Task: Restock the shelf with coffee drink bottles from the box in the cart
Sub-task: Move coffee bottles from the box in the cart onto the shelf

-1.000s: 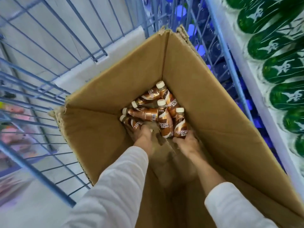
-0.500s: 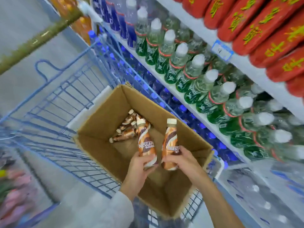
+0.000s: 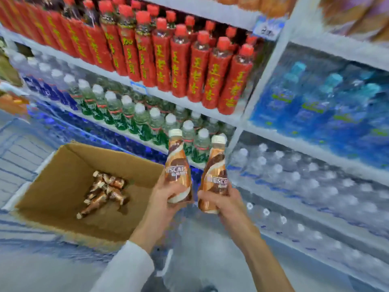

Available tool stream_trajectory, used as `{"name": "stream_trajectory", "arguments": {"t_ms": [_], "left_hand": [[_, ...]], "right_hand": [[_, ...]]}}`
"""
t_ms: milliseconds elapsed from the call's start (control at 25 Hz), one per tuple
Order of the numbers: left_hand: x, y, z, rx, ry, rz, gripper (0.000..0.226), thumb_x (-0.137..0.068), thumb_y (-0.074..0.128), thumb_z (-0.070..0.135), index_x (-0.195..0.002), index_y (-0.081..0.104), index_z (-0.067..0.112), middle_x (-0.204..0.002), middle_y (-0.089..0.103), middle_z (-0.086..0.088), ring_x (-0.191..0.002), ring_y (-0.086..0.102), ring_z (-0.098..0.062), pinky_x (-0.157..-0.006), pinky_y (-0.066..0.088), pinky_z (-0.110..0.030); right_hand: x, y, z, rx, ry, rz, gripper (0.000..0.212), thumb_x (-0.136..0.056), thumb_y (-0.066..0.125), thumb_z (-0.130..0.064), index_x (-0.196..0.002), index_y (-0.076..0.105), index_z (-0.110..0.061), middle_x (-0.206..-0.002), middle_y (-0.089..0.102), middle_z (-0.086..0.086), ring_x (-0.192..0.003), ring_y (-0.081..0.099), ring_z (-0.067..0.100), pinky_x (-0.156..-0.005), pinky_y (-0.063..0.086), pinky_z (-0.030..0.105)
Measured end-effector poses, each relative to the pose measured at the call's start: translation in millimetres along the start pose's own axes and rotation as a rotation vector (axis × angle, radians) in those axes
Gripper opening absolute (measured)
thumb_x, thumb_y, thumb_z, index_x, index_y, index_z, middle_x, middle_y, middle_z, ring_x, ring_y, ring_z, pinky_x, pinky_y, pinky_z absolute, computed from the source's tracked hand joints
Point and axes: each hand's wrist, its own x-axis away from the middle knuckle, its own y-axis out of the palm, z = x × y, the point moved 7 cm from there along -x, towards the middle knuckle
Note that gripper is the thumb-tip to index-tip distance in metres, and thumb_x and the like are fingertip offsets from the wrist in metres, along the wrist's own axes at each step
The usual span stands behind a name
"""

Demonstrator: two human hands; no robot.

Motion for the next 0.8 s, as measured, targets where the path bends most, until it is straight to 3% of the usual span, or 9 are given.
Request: {"name": "stream_trajectory", "arguments": {"t_ms": [80, 240, 320, 400, 480, 600, 680, 800], "left_hand": [[18.6, 57.5, -26.8, -0.044, -0.012, -0.073, 0.048, -0.054, 0.073, 0.014, -0.100, 0.066, 0.003, -0.080, 0.070, -0.013, -0.064, 0.070, -0.022, -0.060, 0.060, -0.033], [52.3, 165.8, -73.4, -0.131, -0.024, -0.220, 0.051, -0.058, 0.079, 0.018, -0.106, 0.069, 0.008, -0.092, 0.071, -0.013, -0.076, 0.068, -0.025, -0.073, 0.058, -0.039], [68.7, 214.4, -90.7, -0.175, -0.017, -0.314, 0.045, -0.063, 0.074, 0.015, -0.107, 0.068, 0.008, -0.091, 0.073, -0.009, -0.075, 0.070, -0.021, -0.069, 0.060, -0.036], [80.8, 257.7, -105.5, -0.215, -0.015, -0.384, 0.043, -0.062, 0.075, 0.014, -0.104, 0.068, 0.008, -0.084, 0.075, -0.006, -0.071, 0.071, -0.018, -0.061, 0.058, -0.032], [86.2, 293.5, -115.8, -0.252, -0.011, -0.435, 0.054, -0.055, 0.082, 0.018, -0.106, 0.069, 0.007, -0.087, 0.075, -0.008, -0.074, 0.071, -0.021, -0.064, 0.057, -0.035], [87.5, 344.3, -131.4, -0.294, -0.013, -0.506, 0.064, -0.055, 0.085, 0.027, -0.114, 0.069, 0.009, -0.100, 0.075, -0.013, -0.086, 0.073, -0.027, -0.076, 0.057, -0.041], [82.7, 377.2, -141.1, -0.308, -0.002, -0.542, 0.061, -0.063, 0.082, 0.029, -0.120, 0.066, 0.016, -0.108, 0.075, -0.010, -0.096, 0.073, -0.027, -0.089, 0.056, -0.046], [65.9, 429.4, -152.1, -0.338, 0.051, -0.561, 0.076, -0.055, 0.086, 0.043, -0.123, 0.058, 0.023, -0.109, 0.076, 0.000, -0.103, 0.072, -0.025, -0.100, 0.051, -0.053]], "right_hand": [[31.5, -60.9, -14.6, -0.046, -0.077, 0.033, 0.058, -0.056, 0.087, -0.024, -0.109, 0.068, -0.014, -0.085, 0.078, -0.003, -0.076, 0.073, 0.011, -0.068, 0.057, 0.029], [84.4, -166.9, -37.6, -0.214, -0.183, 0.138, 0.051, -0.053, 0.082, -0.034, -0.101, 0.074, -0.021, -0.094, 0.077, 0.003, -0.086, 0.071, 0.020, -0.086, 0.055, 0.043], [107.6, -210.2, -44.6, -0.287, -0.236, 0.197, 0.046, -0.051, 0.080, -0.033, -0.095, 0.077, -0.021, -0.093, 0.077, 0.003, -0.085, 0.071, 0.020, -0.089, 0.053, 0.044], [133.8, -250.5, -54.5, -0.326, -0.263, 0.280, 0.054, -0.052, 0.081, -0.033, -0.103, 0.073, -0.017, -0.094, 0.077, 0.005, -0.086, 0.072, 0.022, -0.094, 0.053, 0.050], [153.0, -285.3, -62.6, -0.316, -0.280, 0.354, 0.061, -0.056, 0.081, -0.035, -0.111, 0.069, -0.013, -0.097, 0.077, 0.008, -0.088, 0.073, 0.024, -0.096, 0.052, 0.056], [171.9, -335.6, -76.8, -0.291, -0.307, 0.464, 0.061, -0.058, 0.081, -0.040, -0.115, 0.068, -0.019, -0.103, 0.078, 0.005, -0.094, 0.074, 0.024, -0.096, 0.055, 0.051], [178.1, -364.5, -89.9, -0.264, -0.331, 0.502, 0.051, -0.067, 0.078, -0.037, -0.116, 0.068, -0.023, -0.106, 0.077, 0.003, -0.098, 0.074, 0.022, -0.093, 0.056, 0.044], [177.4, -411.0, -112.1, -0.245, -0.369, 0.532, 0.038, -0.080, 0.079, -0.029, -0.116, 0.069, -0.022, -0.109, 0.076, 0.004, -0.101, 0.073, 0.021, -0.092, 0.054, 0.039]]}}
